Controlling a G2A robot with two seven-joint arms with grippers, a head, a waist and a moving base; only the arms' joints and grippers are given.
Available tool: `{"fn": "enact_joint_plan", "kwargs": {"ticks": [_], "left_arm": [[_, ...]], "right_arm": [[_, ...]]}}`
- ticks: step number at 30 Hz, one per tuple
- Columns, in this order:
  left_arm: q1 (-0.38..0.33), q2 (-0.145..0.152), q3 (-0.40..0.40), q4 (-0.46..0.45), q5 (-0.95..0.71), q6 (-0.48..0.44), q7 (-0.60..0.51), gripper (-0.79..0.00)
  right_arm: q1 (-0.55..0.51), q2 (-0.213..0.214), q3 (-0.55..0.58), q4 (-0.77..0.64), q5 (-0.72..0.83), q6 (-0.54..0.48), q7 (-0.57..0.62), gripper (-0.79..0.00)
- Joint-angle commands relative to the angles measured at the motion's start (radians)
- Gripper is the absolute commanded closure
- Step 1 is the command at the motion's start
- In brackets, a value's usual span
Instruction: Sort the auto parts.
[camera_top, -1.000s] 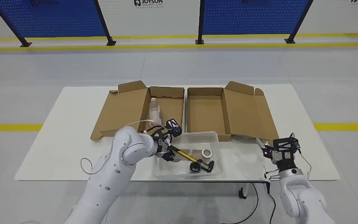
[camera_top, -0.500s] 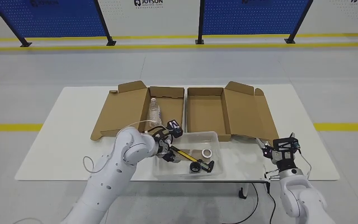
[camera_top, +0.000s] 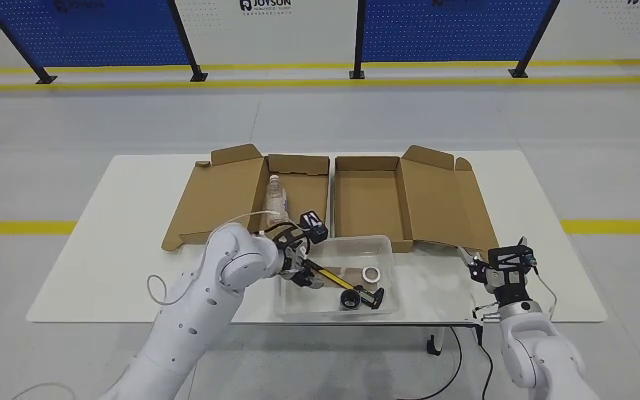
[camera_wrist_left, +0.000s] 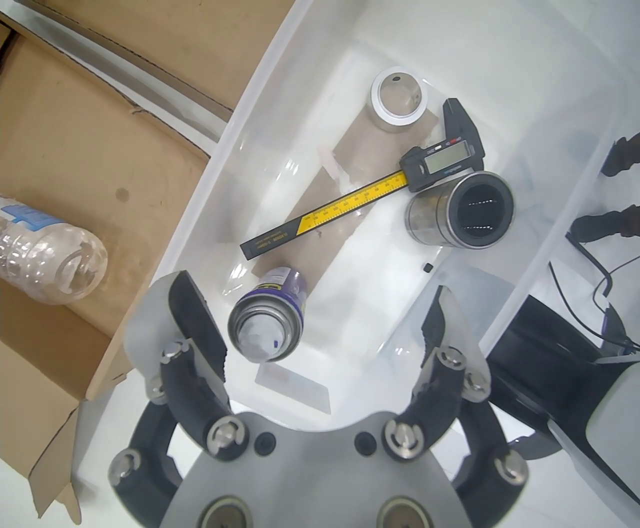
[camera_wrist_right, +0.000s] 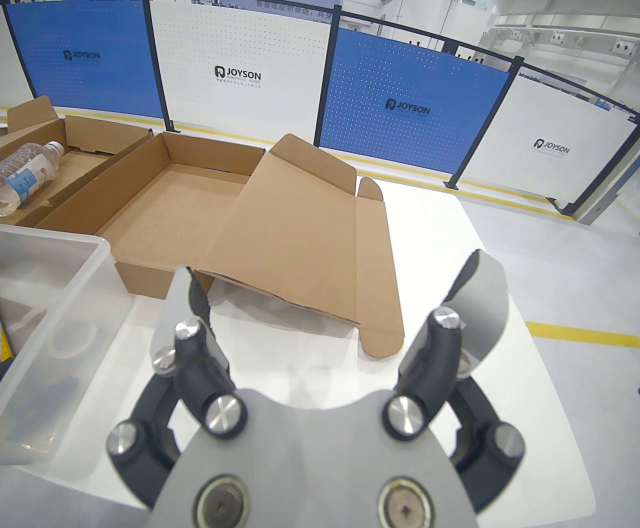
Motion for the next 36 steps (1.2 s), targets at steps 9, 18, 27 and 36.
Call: {"fn": "enact_joint_plan", "kwargs": {"ticks": [9,18,27,36], "left_arm": [[-0.023,0.007,0.019,0.030,0.021,0.003,0.019,-0.785],[-0.060,0.005,0.062,0.087,0.041,0.011,0.031,-0.779],[-0.075,0.007,0.089,0.115,0.038,0.011,0.006,-0.702],[-0.086,0.008,0.112,0.145,0.032,0.010,0.005,-0.499]], "right_arm": [[0.000,0.000,0.000,0.000,0.000,0.000,0.000,-0.785],[0.000,0.000,0.000,0.000,0.000,0.000,0.000,-0.785],[0.000,0.000,0.000,0.000,0.000,0.000,0.000,-0.785],[0.000,0.000,0.000,0.000,0.000,0.000,0.000,-0.785]]}}
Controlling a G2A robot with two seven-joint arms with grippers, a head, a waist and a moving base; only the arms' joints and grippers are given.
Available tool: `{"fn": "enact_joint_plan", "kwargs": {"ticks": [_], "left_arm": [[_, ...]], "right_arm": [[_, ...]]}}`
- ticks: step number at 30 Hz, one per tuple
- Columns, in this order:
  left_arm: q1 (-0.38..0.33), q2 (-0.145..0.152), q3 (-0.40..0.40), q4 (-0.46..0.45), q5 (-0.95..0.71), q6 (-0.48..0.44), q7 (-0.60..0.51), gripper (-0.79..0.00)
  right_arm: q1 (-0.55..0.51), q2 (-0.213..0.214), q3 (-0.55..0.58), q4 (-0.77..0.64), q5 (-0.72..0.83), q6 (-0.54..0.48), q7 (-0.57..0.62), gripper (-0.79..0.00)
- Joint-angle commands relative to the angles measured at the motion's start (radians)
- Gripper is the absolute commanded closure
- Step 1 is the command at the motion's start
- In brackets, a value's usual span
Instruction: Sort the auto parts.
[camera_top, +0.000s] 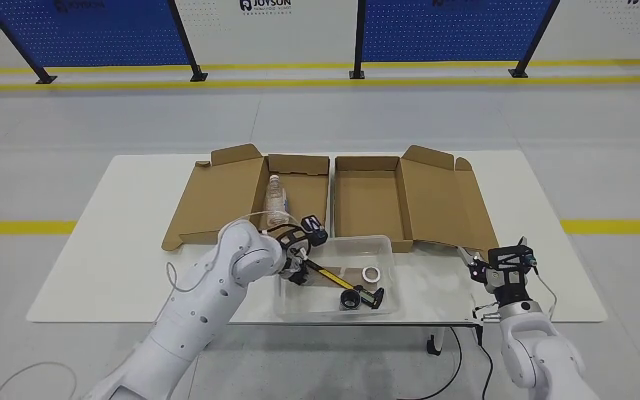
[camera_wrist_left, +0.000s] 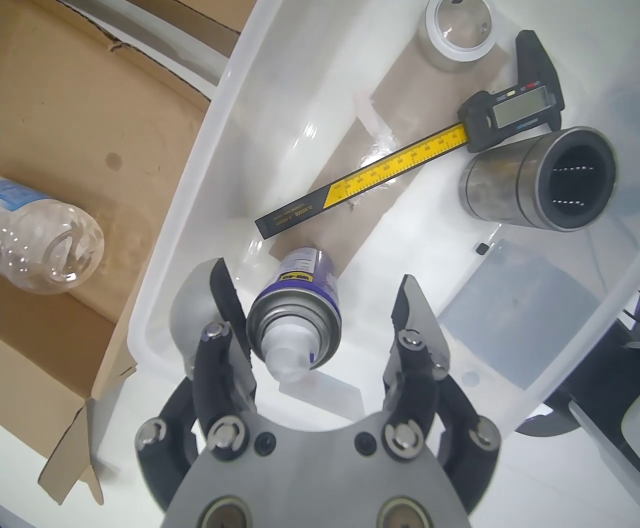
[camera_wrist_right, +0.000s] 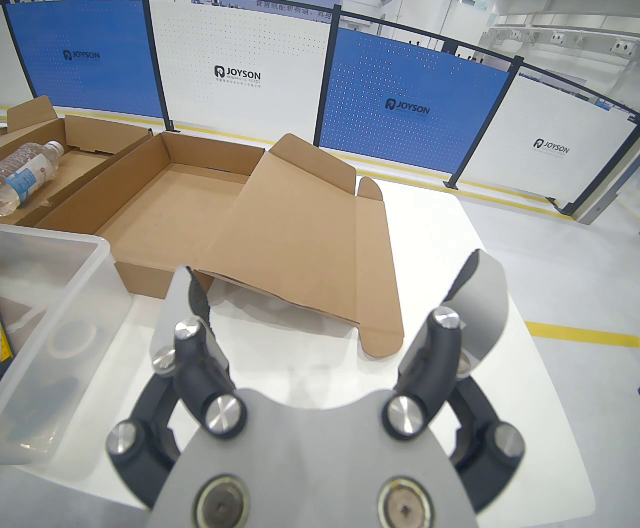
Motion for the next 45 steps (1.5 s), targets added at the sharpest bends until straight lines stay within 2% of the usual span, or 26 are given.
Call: {"fn": "enact_joint_plan", "kwargs": {"ticks": [1,2,4,6,8,21,27,32,37,41,45], "left_arm": [[-0.002,0.001,0.005,0.008,0.001,0.000,0.001,-0.483],[-0.002,0.001,0.008,0.011,0.002,-0.002,0.000,-0.391],[-0.003,0.002,0.011,0.016,0.003,-0.001,0.003,-0.342],[-0.003,0.003,0.014,0.019,0.005,-0.002,0.007,-0.151],[-0.003,0.004,0.015,0.019,0.006,0.000,0.011,-0.009],[0.008,0.013,0.000,-0.009,0.004,0.023,0.080,0.000],[0.025,0.020,-0.048,-0.062,-0.097,0.031,0.129,0.000],[0.037,0.030,-0.091,-0.133,-0.213,0.003,0.101,0.000],[0.045,0.046,-0.123,-0.222,-0.326,-0.056,0.018,0.000],[0.050,0.057,-0.132,-0.262,-0.381,-0.079,-0.052,0.000],[0.048,0.070,-0.111,-0.280,-0.388,-0.071,-0.063,0.000]], "right_arm": [[0.000,0.000,0.000,0.000,0.000,0.000,0.000,-0.785],[0.000,0.000,0.000,0.000,0.000,0.000,0.000,-0.785],[0.000,0.000,0.000,0.000,0.000,0.000,0.000,-0.785],[0.000,0.000,0.000,0.000,0.000,0.000,0.000,-0.785],[0.000,0.000,0.000,0.000,0.000,0.000,0.000,-0.785],[0.000,0.000,0.000,0.000,0.000,0.000,0.000,-0.785],[0.000,0.000,0.000,0.000,0.000,0.000,0.000,-0.785],[0.000,0.000,0.000,0.000,0.000,0.000,0.000,-0.785],[0.000,0.000,0.000,0.000,0.000,0.000,0.000,-0.785],[0.000,0.000,0.000,0.000,0.000,0.000,0.000,-0.785],[0.000,0.000,0.000,0.000,0.000,0.000,0.000,-0.785]]}}
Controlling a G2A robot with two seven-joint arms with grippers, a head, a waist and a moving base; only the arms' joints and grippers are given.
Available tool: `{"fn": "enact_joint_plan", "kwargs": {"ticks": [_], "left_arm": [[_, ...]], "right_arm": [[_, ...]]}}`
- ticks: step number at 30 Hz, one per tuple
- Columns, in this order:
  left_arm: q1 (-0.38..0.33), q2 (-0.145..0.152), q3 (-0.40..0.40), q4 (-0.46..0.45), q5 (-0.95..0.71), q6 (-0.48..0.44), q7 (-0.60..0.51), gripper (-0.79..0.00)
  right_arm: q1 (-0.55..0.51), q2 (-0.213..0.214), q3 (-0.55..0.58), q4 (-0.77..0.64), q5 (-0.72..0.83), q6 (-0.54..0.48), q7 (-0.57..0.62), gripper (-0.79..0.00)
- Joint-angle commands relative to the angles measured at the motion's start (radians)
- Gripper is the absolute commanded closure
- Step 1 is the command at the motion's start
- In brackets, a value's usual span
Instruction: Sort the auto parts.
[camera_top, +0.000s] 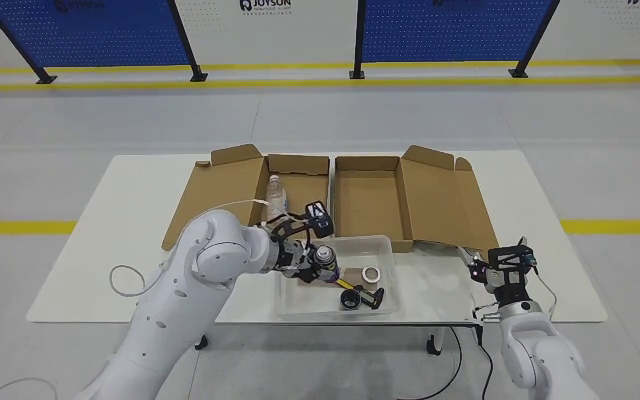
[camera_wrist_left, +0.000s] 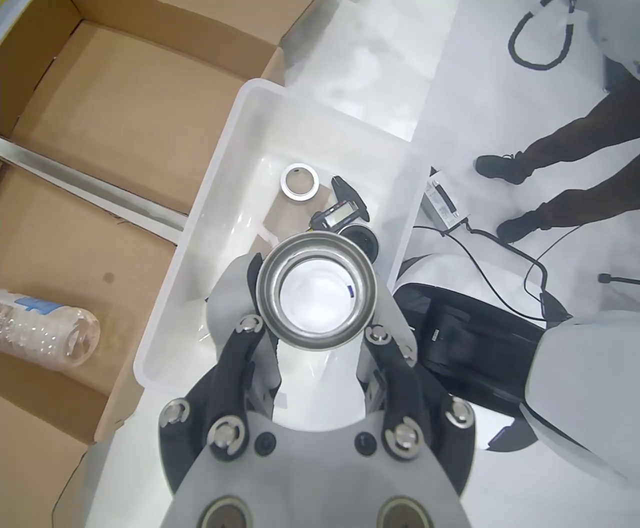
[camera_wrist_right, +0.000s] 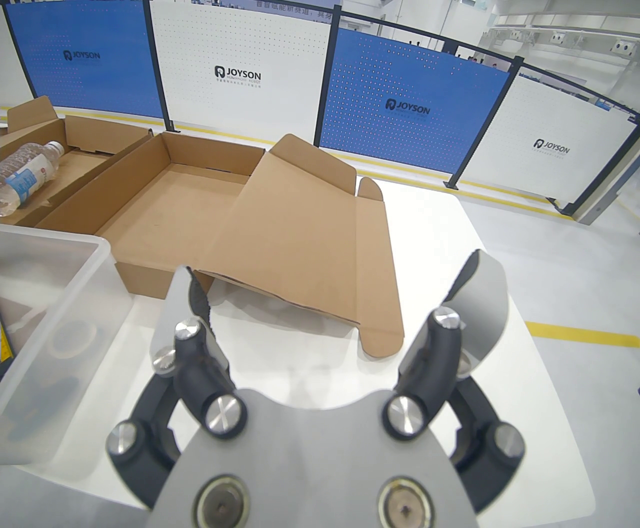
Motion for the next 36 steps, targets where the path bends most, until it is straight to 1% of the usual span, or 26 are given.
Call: {"fn": "enact_joint_plan", "kwargs": {"ticks": [1,12,20,25,28,36], "left_arm": [[-0.002,0.007,0.012,-0.002,-0.001,0.002,0.000,0.000],[-0.028,0.036,0.055,0.010,-0.009,-0.005,0.007,0.000],[-0.039,0.050,0.049,0.015,0.001,0.000,0.026,0.000],[-0.046,0.056,0.030,0.030,0.074,0.047,0.074,0.000],[-0.050,0.058,0.006,0.057,0.086,0.100,0.132,0.000],[-0.059,0.070,-0.035,0.117,0.229,0.202,0.177,0.000]], "right_arm": [[0.000,0.000,0.000,0.000,0.000,0.000,0.000,-0.785],[0.000,0.000,0.000,0.000,0.000,0.000,0.000,-0.785],[0.000,0.000,0.000,0.000,0.000,0.000,0.000,-0.785],[0.000,0.000,0.000,0.000,0.000,0.000,0.000,-0.785],[0.000,0.000,0.000,0.000,0.000,0.000,0.000,-0.785],[0.000,0.000,0.000,0.000,0.000,0.000,0.000,-0.785]]}}
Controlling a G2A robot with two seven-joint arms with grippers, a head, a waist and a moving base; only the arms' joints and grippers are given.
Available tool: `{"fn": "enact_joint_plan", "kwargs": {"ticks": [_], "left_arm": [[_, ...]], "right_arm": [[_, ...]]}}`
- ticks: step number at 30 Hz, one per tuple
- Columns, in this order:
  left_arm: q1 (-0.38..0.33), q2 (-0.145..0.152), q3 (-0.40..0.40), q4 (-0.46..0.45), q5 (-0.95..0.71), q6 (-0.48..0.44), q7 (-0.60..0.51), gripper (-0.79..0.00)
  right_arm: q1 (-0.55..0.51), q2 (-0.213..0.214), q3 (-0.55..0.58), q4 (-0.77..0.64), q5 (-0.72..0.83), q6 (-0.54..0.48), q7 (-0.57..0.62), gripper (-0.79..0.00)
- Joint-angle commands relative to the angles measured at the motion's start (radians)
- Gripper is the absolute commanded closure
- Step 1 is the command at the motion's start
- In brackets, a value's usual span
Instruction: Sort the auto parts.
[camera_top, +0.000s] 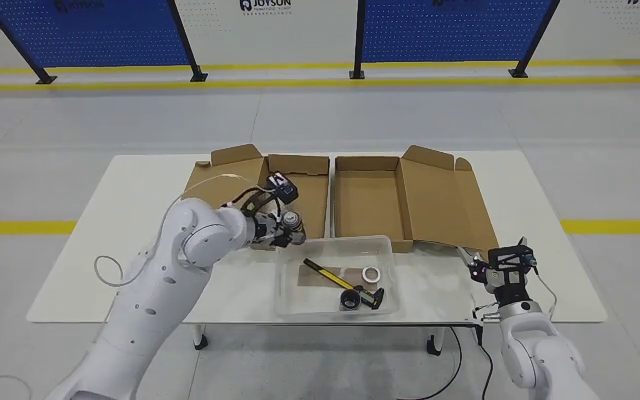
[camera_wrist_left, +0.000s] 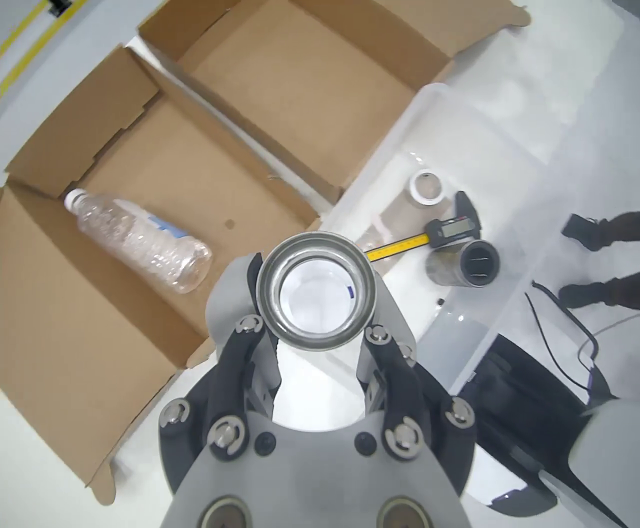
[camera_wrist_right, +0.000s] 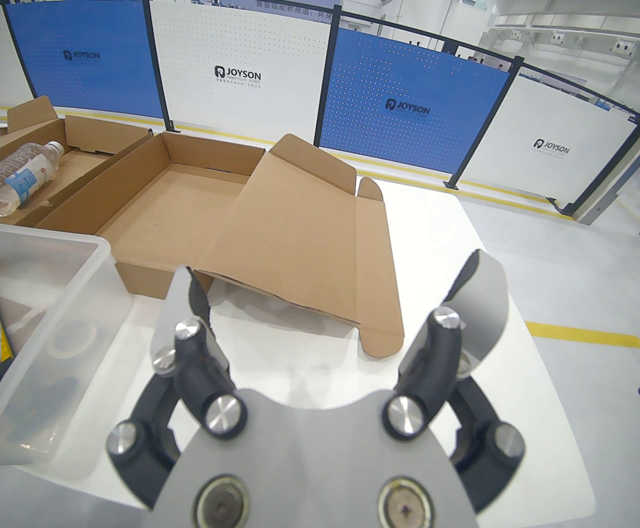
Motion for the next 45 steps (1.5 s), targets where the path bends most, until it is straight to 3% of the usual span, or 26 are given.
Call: {"fn": "enact_joint_plan", "kwargs": {"ticks": [1,10,28,45], "left_arm": [[0.002,0.001,-0.008,0.013,0.008,0.029,0.017,0.000],[-0.015,-0.004,0.028,0.075,0.121,0.116,0.034,0.000],[-0.061,-0.031,0.073,0.254,0.108,0.226,0.144,0.000],[-0.095,-0.056,0.122,0.367,0.103,0.238,0.164,0.000]], "right_arm": [[0.000,0.000,0.000,0.000,0.000,0.000,0.000,-0.785],[0.000,0.000,0.000,0.000,0.000,0.000,0.000,-0.785],[0.000,0.000,0.000,0.000,0.000,0.000,0.000,-0.785],[0.000,0.000,0.000,0.000,0.000,0.000,0.000,-0.785]]}}
